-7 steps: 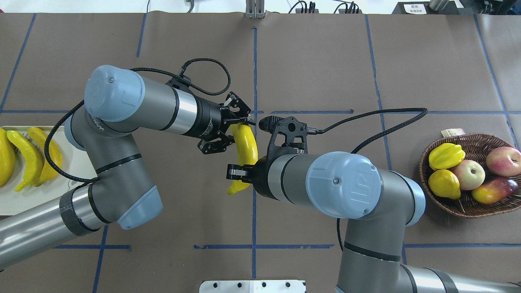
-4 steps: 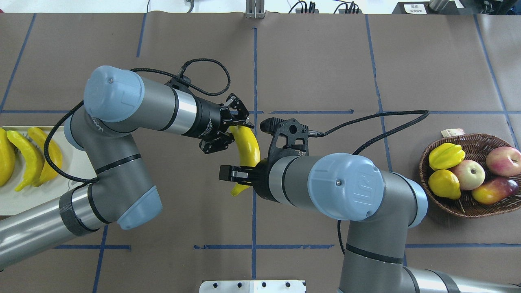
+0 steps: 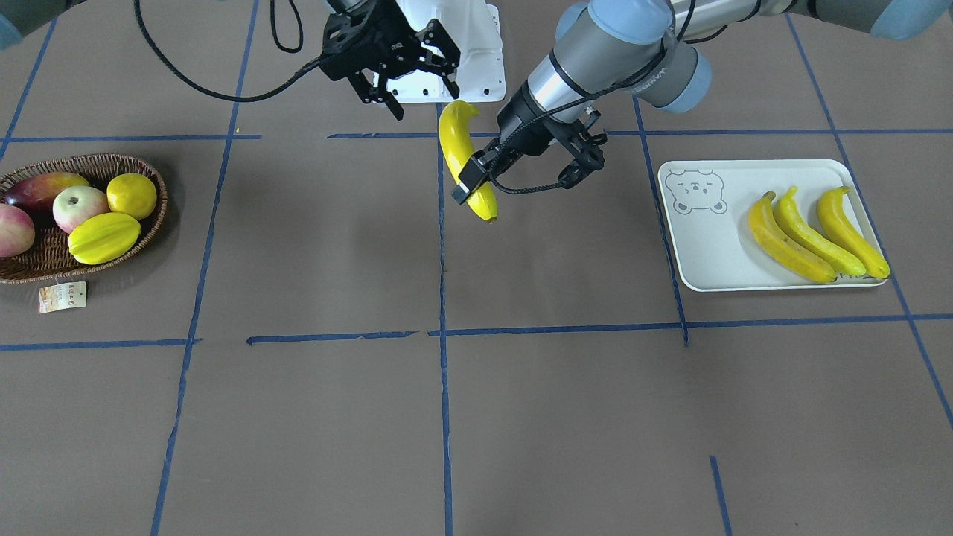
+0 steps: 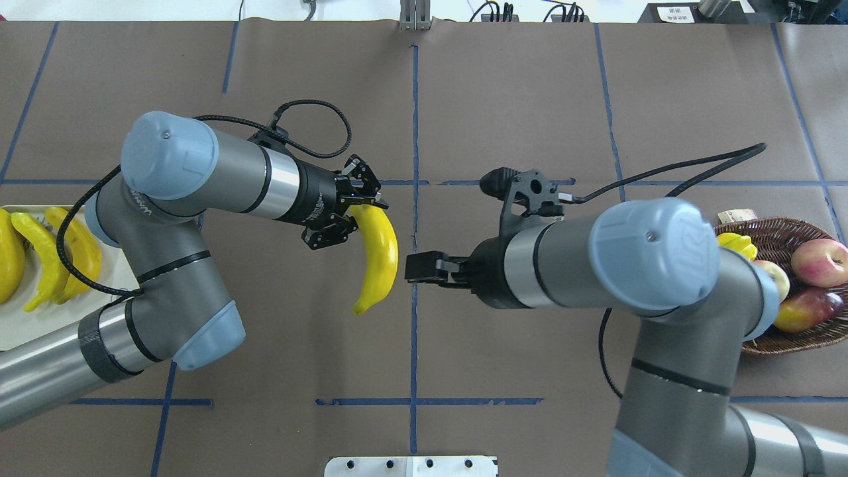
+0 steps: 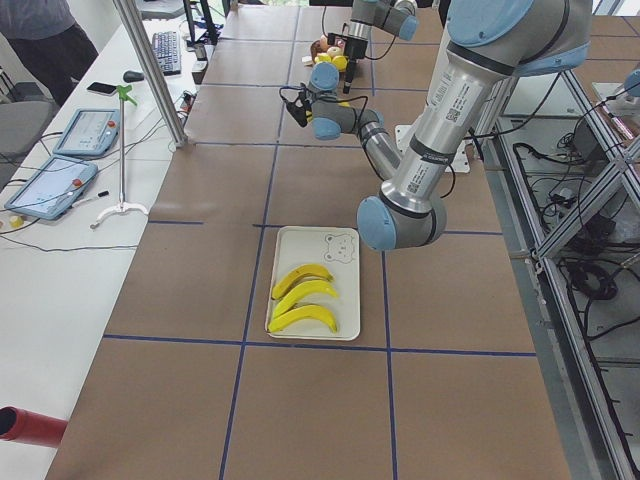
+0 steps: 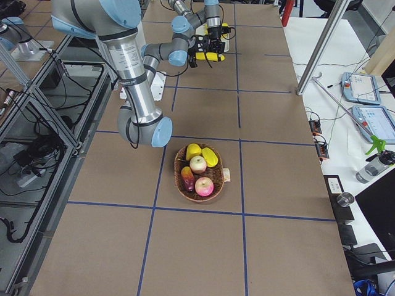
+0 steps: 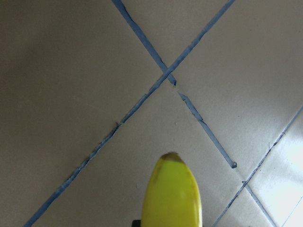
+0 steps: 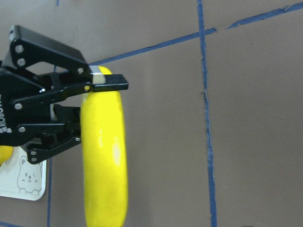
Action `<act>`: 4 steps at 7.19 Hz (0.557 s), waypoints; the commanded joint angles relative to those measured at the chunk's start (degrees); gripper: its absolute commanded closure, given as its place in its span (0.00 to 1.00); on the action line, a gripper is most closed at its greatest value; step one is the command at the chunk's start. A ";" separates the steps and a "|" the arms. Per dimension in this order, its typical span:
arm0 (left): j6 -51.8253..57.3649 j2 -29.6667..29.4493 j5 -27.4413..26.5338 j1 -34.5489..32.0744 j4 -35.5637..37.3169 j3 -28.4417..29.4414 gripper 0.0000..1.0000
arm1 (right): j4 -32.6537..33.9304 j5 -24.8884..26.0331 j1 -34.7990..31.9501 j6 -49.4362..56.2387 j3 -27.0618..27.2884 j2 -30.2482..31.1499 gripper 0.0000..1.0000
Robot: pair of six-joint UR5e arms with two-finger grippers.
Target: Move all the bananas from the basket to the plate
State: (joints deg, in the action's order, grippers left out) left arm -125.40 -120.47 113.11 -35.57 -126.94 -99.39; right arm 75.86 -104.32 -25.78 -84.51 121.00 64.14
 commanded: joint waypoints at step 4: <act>18.76 10.40 0.10 -4.85 18.72 -2.03 1.00 | 13.89 -13.34 -14.62 19.40 2.22 9.95 0.01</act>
State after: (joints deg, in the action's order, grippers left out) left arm -111.08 -112.85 113.10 -39.33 -112.84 -100.89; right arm 82.61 -115.45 -37.46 -73.08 122.52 73.06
